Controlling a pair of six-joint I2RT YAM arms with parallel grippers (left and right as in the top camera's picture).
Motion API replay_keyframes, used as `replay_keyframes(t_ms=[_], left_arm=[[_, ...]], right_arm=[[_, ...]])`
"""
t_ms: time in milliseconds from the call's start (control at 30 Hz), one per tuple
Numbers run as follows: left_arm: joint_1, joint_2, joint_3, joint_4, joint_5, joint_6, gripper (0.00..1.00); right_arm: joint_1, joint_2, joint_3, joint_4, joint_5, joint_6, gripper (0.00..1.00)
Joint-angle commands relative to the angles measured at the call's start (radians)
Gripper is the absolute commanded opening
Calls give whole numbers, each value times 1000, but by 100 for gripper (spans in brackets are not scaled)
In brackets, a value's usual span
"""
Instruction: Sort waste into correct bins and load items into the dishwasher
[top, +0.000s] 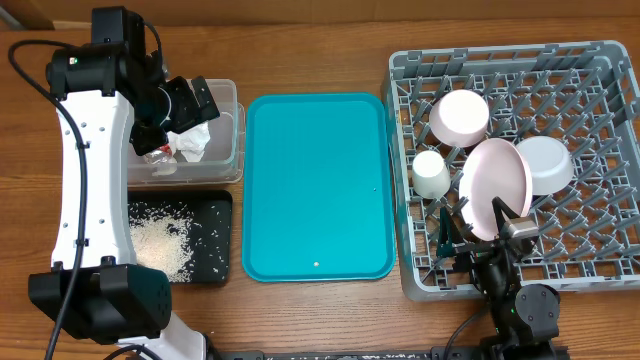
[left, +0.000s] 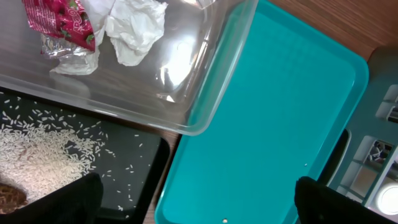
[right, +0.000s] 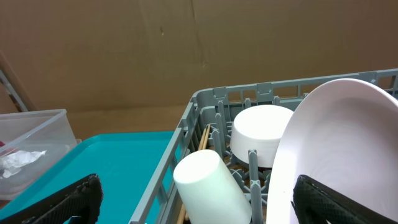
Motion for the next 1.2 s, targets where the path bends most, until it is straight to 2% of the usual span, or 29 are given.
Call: replay_keyframes(t_ms=[0, 433, 833, 1167], left_arm=[[-1, 2, 22, 0, 8, -14, 100], [-35, -26, 21, 8, 6, -14, 100], [-131, -293, -8, 8, 5, -14, 100], [-131, -605, -267, 4, 5, -14, 100]], right_arm=[[-8, -12, -10, 1, 6, 5, 100], [-8, -12, -10, 1, 6, 5, 100], [-8, -12, -10, 1, 6, 5, 100], [-8, -12, -10, 1, 6, 5, 100]])
